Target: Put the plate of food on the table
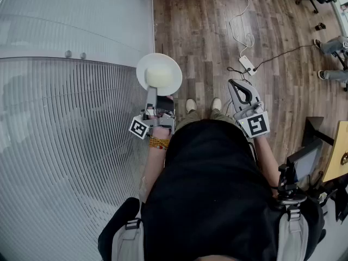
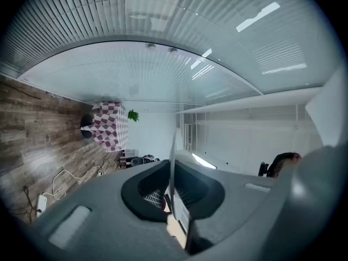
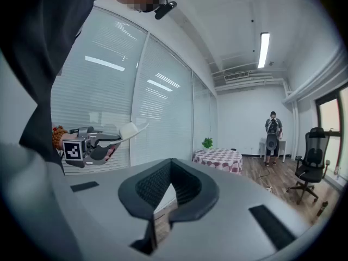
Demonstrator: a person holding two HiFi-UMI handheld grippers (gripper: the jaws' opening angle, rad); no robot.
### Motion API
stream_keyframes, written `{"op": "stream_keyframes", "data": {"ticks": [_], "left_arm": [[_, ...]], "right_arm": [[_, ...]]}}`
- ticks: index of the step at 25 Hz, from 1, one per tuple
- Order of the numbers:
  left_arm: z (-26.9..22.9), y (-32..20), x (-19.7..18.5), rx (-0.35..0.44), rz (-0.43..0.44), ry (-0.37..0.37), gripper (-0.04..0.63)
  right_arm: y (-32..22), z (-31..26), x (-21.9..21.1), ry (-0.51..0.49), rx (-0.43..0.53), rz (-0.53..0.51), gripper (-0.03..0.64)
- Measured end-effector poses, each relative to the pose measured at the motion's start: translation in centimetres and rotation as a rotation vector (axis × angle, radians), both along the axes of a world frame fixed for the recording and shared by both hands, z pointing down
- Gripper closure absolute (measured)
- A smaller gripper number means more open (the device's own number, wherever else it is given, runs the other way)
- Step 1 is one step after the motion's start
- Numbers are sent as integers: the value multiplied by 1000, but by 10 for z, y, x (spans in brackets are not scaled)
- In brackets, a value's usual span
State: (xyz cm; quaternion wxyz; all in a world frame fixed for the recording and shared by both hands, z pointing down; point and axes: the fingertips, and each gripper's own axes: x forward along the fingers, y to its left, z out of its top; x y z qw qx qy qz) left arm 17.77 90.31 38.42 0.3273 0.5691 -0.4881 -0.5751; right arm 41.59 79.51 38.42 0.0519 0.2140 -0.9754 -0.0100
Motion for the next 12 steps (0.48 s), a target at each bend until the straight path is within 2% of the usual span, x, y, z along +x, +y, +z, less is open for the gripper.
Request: {"op": "stream_keyframes", "data": {"ticks": [5, 10, 12], "left_arm": [[-4, -7, 15, -13, -23, -32, 580], [-12, -16, 31, -11, -46, -67, 580], [-9, -18, 36, -10, -63, -68, 580]], "right_arm": [[-10, -4, 20, -59, -16, 5, 606], [-22, 11, 36, -20, -21, -20, 606], [-32, 17, 45, -21, -30, 4, 606]]}}
